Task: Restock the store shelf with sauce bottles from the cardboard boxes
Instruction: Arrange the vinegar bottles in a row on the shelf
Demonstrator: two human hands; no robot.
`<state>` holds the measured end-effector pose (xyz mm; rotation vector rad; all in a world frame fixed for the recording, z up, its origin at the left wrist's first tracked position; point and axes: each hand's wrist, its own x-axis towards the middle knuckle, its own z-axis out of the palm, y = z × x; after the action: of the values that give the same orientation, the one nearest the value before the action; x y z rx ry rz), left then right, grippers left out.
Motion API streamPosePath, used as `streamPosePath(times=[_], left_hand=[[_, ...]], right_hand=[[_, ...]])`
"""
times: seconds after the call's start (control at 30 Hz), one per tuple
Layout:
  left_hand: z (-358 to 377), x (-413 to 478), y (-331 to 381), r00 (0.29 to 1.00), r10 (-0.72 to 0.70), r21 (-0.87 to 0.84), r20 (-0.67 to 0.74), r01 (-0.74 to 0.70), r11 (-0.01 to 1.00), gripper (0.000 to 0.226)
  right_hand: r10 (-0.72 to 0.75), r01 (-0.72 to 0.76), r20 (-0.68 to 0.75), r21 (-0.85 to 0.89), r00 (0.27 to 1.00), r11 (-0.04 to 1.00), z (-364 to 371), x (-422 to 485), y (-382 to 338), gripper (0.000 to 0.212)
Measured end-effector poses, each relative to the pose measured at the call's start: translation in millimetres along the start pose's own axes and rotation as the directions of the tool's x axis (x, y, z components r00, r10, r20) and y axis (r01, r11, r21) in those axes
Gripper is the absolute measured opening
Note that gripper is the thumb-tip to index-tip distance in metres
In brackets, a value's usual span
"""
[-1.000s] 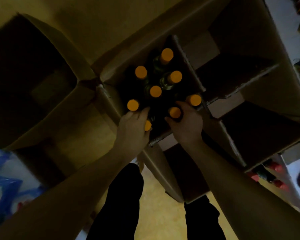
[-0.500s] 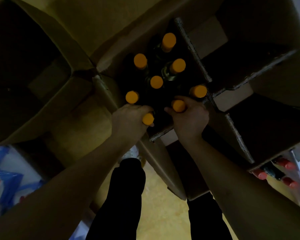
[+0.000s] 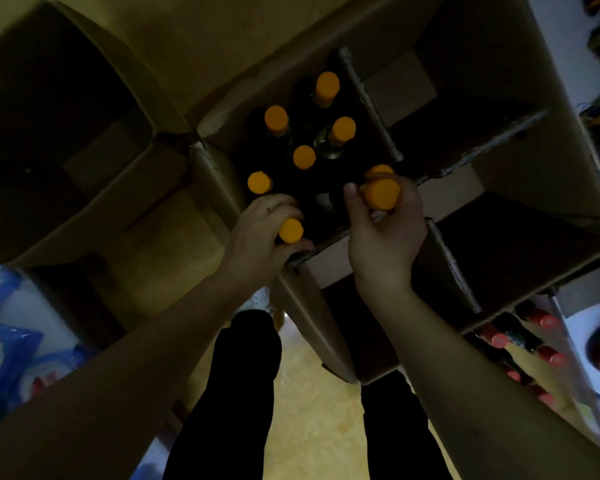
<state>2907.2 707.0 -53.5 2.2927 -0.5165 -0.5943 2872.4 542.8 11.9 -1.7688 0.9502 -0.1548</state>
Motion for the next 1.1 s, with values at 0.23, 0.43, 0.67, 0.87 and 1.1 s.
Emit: streamPosePath(times=[0.23,0.43,0.67,0.87,1.1], left_hand=[[-35,-1,68,0.954,-0.296,-0.403,-0.047,0.253,0.879,0.015],[-105,10,161,0.92,-0.349,-0.49,-0.176,0.226,0.842,0.015],[-205,9,299,0.875,-0.302,-0.487,-0.377,0.09,0.869,0.041],[-313,-14,456,0.81,-0.276,-0.555,-0.518,-0.073,0.828,0.06],[-448,-69,669,0.747,-0.073,-0.455,-0.66,-0.321,0.831,0.055]], right_hand=[[0.01,0.015,-0.127,0.192,0.992,0.981,-37,0,-64,0.033],[-0.14,0.167,-0.14,0.2,0.98,0.965,-67,-3,-147,0.023],[-0.303,0.308,-0.055,0.198,0.951,0.931,-131,-6,-289,0.022],[-0.415,0.413,-0.066,0.326,0.907,0.851,-225,-32,-449,0.049],[-0.605,0.578,-0.03,0.341,0.795,0.742,-358,-100,-637,0.056]])
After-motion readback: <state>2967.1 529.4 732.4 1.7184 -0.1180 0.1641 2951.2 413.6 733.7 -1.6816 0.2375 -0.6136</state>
